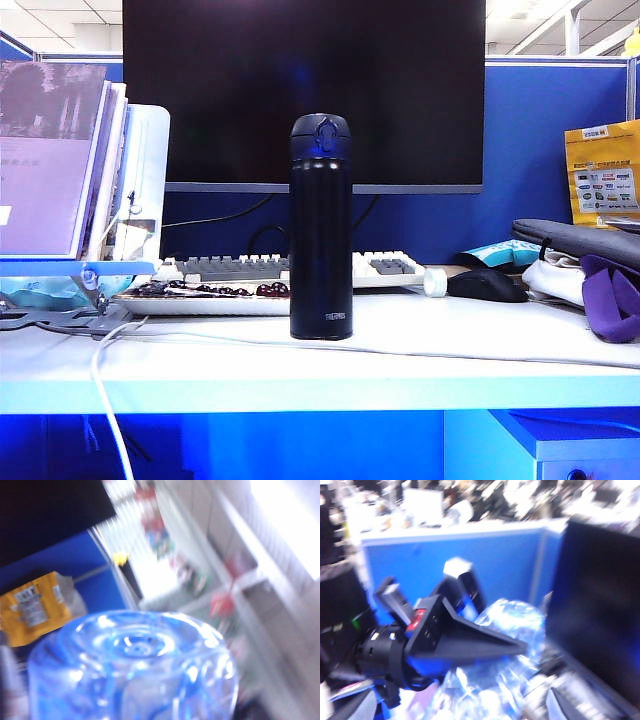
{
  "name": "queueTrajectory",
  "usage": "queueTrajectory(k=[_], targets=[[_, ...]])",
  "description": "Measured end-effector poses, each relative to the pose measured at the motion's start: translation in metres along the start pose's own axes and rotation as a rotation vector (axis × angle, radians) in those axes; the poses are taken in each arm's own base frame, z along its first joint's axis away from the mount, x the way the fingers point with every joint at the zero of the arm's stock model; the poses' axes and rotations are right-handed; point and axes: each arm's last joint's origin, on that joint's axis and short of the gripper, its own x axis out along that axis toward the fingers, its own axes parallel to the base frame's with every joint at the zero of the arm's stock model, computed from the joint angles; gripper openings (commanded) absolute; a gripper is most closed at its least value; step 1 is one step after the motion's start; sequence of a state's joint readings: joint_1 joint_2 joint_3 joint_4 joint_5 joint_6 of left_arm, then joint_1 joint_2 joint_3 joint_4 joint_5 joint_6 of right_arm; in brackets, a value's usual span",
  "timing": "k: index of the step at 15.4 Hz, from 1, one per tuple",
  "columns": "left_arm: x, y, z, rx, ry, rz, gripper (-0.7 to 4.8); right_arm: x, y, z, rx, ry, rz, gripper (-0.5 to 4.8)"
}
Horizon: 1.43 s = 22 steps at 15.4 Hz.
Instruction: Pick up the mineral water bottle and place it vertically to the right of the black thermos cup.
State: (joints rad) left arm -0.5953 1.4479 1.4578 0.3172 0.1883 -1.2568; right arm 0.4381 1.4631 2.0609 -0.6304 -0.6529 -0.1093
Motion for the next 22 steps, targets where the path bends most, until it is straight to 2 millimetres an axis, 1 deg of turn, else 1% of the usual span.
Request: queueTrajectory(k=[2,4,6,8,11,13,15,16,17,19,20,22], targets=[[0.000,-0.006,0.005,-0.182,-0.119,-0.052,0.22,-0.007,0.003,0.006,-0.040,-0.025,-0.068,4.79],[-0.002,-0.013,0.010,-0.322,-0.228,-0.128,0.23,-0.007,0.002,0.006,-0.063,-0.021,-0.080,4.79],[-0.003,-0.016,0.014,-0.444,-0.300,-0.181,0.25,-0.007,0.003,0.007,-0.110,-0.027,-0.082,4.79],[-0.004,-0.020,0.014,-0.563,-0.294,-0.242,0.25,-0.006,0.002,0.006,-0.192,-0.021,-0.084,4.79],[-0.004,-0.020,0.015,-0.710,-0.278,-0.270,0.25,0.000,-0.003,0.004,-0.316,-0.022,-0.081,4.79],[-0.004,-0.022,0.015,-0.762,-0.269,-0.298,0.25,0.003,-0.005,0.004,-0.396,-0.027,-0.083,4.79],[-0.006,-0.028,0.016,-0.776,-0.260,-0.362,0.25,0.010,-0.009,0.006,-0.464,-0.077,-0.068,4.79],[-0.007,-0.030,0.017,-0.775,-0.257,-0.393,0.25,0.019,-0.016,0.003,-0.534,-0.094,-0.057,4.79],[-0.008,-0.031,0.017,-0.773,-0.256,-0.402,0.25,0.025,-0.020,0.001,-0.565,-0.107,-0.048,4.79],[-0.008,-0.032,0.018,-0.772,-0.254,-0.417,0.25,0.040,-0.028,-0.007,-0.584,-0.135,0.015,4.79],[-0.008,-0.032,0.018,-0.772,-0.254,-0.417,0.25,0.042,-0.029,-0.006,-0.604,-0.163,0.039,4.79],[-0.008,-0.032,0.018,-0.773,-0.254,-0.415,0.25,0.042,-0.027,0.003,-0.694,-0.278,0.089,4.79]])
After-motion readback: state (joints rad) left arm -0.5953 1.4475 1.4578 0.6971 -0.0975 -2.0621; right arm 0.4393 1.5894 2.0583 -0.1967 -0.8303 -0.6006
